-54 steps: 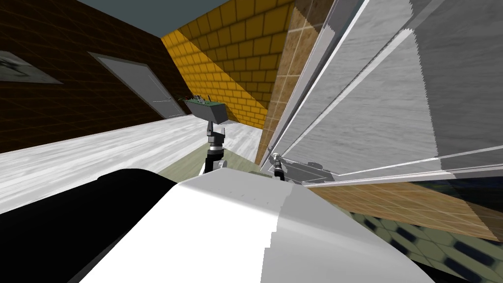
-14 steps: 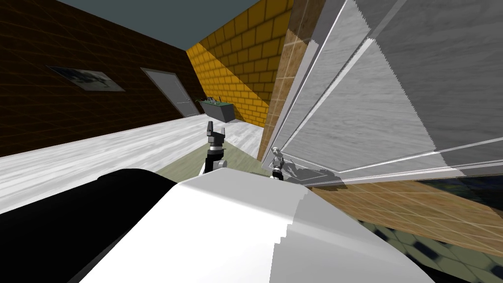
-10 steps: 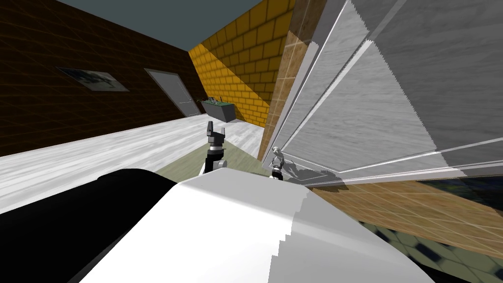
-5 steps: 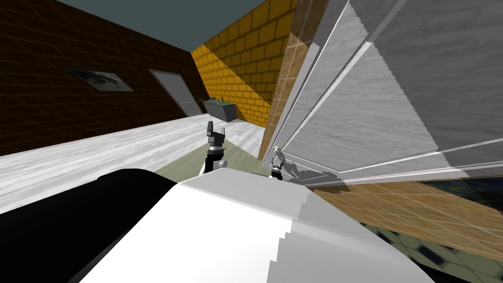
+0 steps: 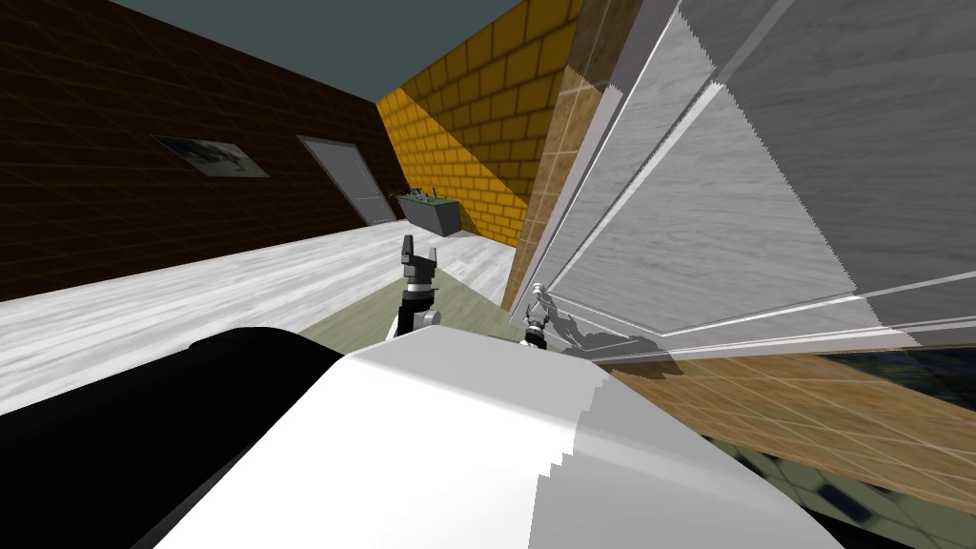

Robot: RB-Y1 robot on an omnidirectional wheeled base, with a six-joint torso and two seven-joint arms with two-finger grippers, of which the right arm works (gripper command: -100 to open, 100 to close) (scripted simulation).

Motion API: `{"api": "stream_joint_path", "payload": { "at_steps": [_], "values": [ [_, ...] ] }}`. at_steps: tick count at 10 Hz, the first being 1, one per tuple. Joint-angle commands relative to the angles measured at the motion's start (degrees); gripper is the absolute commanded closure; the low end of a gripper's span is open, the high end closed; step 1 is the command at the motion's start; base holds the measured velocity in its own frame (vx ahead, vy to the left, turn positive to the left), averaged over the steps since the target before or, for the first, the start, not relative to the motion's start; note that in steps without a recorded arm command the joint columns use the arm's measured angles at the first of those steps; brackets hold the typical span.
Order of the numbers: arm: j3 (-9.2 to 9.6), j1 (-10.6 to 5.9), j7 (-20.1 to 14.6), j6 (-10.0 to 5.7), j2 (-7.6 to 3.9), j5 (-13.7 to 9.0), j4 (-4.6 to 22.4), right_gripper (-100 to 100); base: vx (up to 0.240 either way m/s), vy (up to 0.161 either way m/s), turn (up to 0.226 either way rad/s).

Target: Push the door open

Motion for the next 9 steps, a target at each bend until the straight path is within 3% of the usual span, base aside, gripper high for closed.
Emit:
{"api": "stream_joint_path", "payload": {
  "at_steps": [1, 9],
  "values": [
    [0.3, -0.04, -2.1, -0.27, 0.05, -0.5, 0.1, -100, -0.025, 0.002, 0.014],
    [2.69, -0.06, -14.3, -1.94, 0.65, -5.0, -0.1, -100, -0.027, 0.002, 0.027]
  ]
}}
